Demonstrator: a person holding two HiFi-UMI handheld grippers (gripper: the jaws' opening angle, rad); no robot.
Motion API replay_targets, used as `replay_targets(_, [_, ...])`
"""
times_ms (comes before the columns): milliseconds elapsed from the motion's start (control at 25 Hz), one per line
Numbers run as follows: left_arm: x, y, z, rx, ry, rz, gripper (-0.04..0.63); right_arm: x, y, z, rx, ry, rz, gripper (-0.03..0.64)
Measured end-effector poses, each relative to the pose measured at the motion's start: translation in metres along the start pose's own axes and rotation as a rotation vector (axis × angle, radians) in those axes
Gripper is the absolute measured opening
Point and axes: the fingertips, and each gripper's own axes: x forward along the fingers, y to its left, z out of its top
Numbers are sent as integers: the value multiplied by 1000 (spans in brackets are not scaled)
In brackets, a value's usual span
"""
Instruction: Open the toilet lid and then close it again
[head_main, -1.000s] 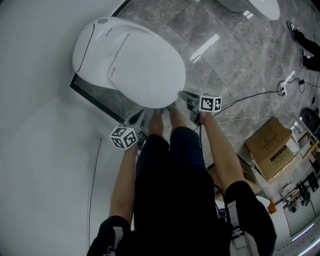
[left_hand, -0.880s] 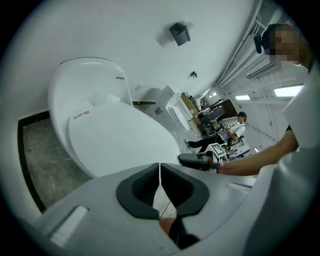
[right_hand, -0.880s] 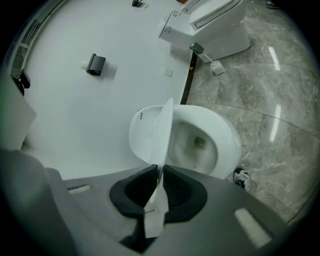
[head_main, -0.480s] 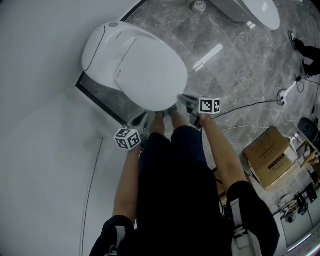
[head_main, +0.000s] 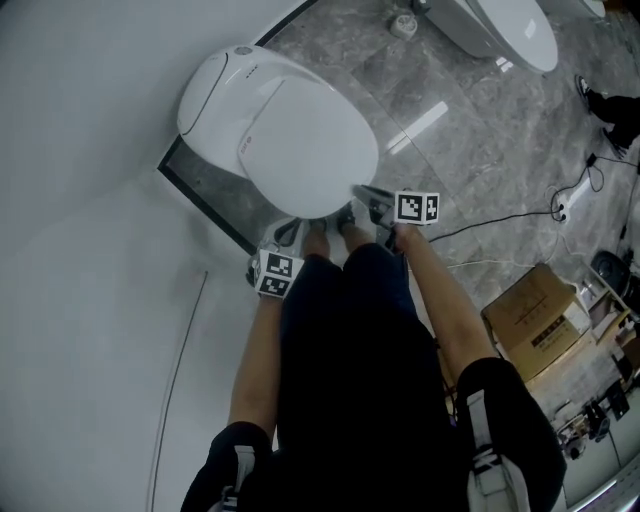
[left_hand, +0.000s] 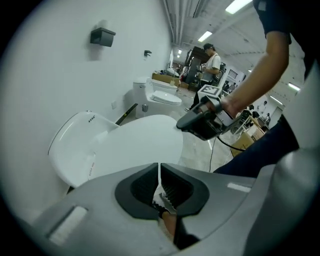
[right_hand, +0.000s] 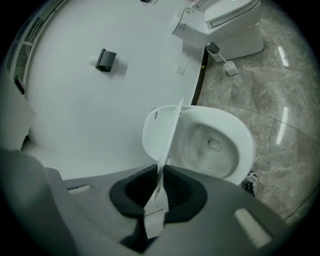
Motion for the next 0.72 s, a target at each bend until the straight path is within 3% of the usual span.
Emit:
replay_targets(440, [-13, 6, 12, 121, -28, -37, 17, 8, 44, 12, 2, -83, -28, 40])
replay_targets(720, [-22, 20, 9, 235, -10, -75, 17, 19, 70, 22, 13, -143, -27, 40])
